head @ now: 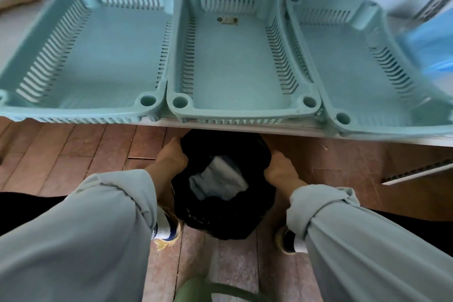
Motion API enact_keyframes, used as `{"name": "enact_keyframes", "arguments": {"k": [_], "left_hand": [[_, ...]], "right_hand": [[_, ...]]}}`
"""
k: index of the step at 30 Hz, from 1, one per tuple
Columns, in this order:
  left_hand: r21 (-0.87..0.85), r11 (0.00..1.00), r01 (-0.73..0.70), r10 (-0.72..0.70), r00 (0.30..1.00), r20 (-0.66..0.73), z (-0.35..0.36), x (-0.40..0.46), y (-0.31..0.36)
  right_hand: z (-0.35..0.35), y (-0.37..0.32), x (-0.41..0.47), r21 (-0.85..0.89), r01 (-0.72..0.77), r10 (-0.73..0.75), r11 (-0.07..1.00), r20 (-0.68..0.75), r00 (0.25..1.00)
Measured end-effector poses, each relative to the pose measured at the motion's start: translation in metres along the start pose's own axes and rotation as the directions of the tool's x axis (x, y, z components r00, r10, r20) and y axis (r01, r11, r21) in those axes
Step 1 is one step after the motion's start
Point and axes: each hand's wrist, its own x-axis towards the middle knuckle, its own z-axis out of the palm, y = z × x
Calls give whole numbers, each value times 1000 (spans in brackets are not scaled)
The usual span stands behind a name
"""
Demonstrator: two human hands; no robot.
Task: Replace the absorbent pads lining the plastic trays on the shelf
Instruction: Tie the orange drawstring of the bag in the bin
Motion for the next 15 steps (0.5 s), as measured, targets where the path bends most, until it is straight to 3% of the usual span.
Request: {"name": "enact_keyframes", "arguments": {"k": [9,11,15], "left_hand": [[-80,997,-23,29,997,66,10,-33,6],[-132,991,-3,17,994,110,18,-38,-2],[-275,961,-27,49,996,73,31,-41,-12]], "right_hand": [[-9,31,-9,10,-46,45,999,51,998],[-6,40,-12,-2,-52,52,999,80,995],[4,58,-17,105,-53,43,993,94,995]]}}
